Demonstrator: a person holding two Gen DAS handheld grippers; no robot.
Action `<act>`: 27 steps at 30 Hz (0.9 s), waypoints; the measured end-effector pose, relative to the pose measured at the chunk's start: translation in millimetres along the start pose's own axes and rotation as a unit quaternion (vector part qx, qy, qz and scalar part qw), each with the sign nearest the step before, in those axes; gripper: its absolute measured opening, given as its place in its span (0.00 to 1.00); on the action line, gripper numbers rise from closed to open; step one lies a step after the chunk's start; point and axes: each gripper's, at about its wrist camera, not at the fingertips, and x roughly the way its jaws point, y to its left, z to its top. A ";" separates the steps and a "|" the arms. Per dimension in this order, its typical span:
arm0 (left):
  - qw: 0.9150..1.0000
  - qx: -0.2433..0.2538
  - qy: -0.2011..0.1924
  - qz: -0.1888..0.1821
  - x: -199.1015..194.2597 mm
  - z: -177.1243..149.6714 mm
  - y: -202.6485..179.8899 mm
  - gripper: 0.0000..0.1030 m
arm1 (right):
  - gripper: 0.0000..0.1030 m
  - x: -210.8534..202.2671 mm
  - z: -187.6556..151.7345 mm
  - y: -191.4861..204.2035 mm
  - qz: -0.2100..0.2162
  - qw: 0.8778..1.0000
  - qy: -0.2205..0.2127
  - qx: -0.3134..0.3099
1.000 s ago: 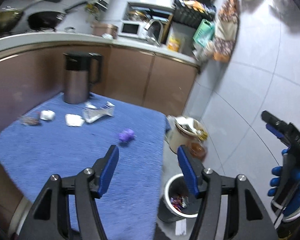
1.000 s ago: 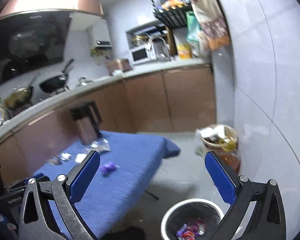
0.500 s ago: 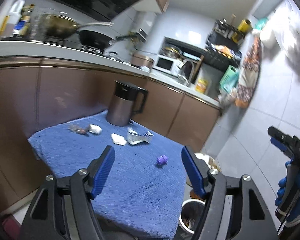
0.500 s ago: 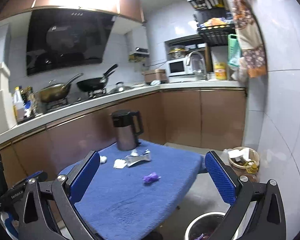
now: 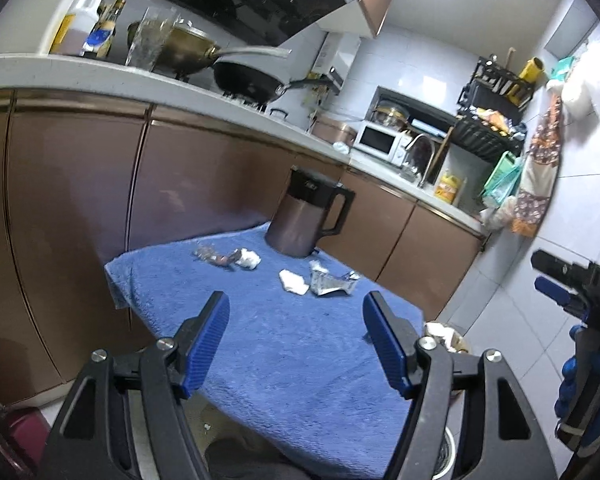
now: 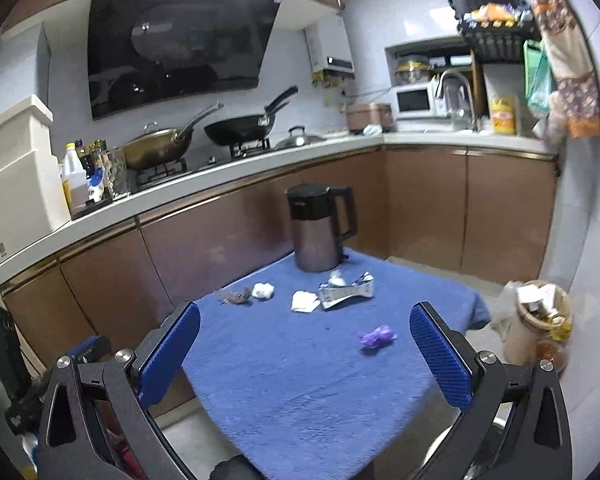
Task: Collect trash
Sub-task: 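Move both open tools back over the table, then grasp the white-blue milk carton with the right tool while the left grasps clear plastic wrapper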
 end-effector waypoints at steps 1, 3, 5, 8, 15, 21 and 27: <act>1.000 -0.001 0.007 0.004 7.7 -2.5 4.3 0.66 | 1.00 8.2 1.0 -0.5 0.002 1.000 0.005 0.003; 1.000 -0.006 0.021 0.009 22.3 -6.9 12.4 0.66 | 1.00 27.6 2.7 -0.7 0.009 1.000 0.016 0.010; 0.999 -0.013 0.036 0.011 39.0 -11.7 23.2 0.66 | 1.00 52.4 1.7 -2.5 0.016 0.999 0.033 0.020; 0.998 -0.020 0.059 0.022 67.5 -20.4 39.7 0.66 | 1.00 90.0 -3.3 -5.9 0.020 0.997 0.061 0.037; 0.992 -0.040 0.111 0.041 125.6 -37.3 79.0 0.66 | 0.99 185.2 -18.6 -11.3 0.034 0.988 0.129 0.079; 0.987 -0.027 0.149 0.051 175.8 -44.4 100.8 0.66 | 0.93 276.9 -30.2 -36.9 0.042 0.968 0.182 0.165; 0.985 0.025 0.160 0.060 227.6 -25.9 107.1 0.66 | 0.92 358.1 -36.4 -68.6 0.029 0.943 0.217 0.251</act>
